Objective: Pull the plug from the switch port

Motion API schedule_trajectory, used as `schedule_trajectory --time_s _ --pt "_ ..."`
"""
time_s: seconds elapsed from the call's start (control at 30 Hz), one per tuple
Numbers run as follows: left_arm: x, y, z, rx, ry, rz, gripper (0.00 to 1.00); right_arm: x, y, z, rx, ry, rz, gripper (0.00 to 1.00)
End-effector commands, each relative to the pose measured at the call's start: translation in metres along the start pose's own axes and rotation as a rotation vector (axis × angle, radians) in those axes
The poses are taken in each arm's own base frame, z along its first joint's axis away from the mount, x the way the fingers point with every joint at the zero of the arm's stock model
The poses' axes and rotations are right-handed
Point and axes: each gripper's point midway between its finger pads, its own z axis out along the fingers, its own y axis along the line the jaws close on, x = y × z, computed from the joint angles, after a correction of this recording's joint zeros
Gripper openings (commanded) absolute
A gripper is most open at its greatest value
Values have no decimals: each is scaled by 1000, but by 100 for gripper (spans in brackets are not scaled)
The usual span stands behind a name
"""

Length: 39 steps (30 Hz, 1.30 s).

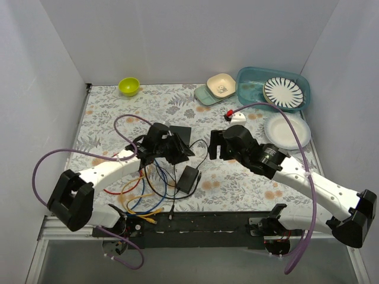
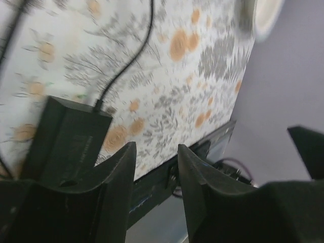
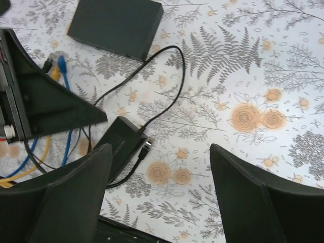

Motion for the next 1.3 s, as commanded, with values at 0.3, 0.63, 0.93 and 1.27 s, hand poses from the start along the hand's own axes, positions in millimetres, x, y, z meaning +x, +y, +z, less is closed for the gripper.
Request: schedule_trajectory --time_s 0.3,0.63,0.93,1.27 --pt "142 13 71 -31 468 406 31 26 -40 7 108 25 10 82" --pt "83 172 42 -819 86 201 23 28 -55 8 134 15 25 84" --pt "29 240 -31 -880 -66 -264 28 33 -69 9 143 19 44 85" --pt "-67 293 -118 -927 -349 -657 28 38 -69 17 112 58 62 85"
